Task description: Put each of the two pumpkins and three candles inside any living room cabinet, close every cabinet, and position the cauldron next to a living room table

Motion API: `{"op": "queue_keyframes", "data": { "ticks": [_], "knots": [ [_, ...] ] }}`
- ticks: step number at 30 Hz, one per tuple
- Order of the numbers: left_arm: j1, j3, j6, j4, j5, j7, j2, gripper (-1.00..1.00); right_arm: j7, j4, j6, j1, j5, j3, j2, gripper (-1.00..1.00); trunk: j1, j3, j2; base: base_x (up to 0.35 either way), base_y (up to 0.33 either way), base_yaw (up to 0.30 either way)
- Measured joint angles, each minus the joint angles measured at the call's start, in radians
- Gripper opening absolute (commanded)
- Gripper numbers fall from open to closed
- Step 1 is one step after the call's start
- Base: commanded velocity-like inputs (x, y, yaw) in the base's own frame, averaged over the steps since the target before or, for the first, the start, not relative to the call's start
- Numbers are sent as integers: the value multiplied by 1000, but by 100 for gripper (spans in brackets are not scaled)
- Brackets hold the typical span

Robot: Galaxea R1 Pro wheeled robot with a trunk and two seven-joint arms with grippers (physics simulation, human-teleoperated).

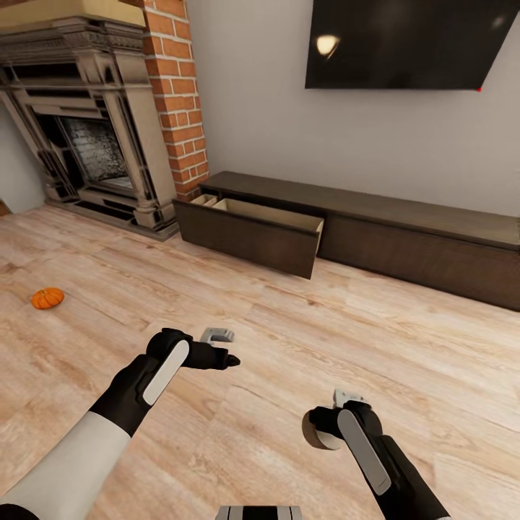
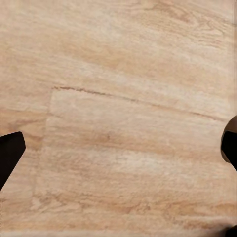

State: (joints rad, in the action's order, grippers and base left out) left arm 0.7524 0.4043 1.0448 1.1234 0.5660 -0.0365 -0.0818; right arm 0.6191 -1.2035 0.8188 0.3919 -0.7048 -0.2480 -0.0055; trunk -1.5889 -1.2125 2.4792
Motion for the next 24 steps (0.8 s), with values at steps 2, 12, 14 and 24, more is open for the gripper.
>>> {"op": "queue_keyframes", "data": {
  "ticks": [2,12,14,24],
  "knots": [
    [0,0,0,0,0,0,0,100,0,0,0,0,0,0,0,-100,8,6,-14,0,0,0],
    [0,0,0,0,1,0,0,100,0,0,0,0,0,-1,0,-100,46,38,-84,0,0,0],
    [0,0,0,-1,1,-1,0,100,0,0,0,0,0,-1,0,-100,54,44,-98,0,0,0],
    [0,0,0,-1,1,-1,0,100,0,0,0,0,0,-2,0,-100,92,75,-168,0,0,0]
  ]
}}
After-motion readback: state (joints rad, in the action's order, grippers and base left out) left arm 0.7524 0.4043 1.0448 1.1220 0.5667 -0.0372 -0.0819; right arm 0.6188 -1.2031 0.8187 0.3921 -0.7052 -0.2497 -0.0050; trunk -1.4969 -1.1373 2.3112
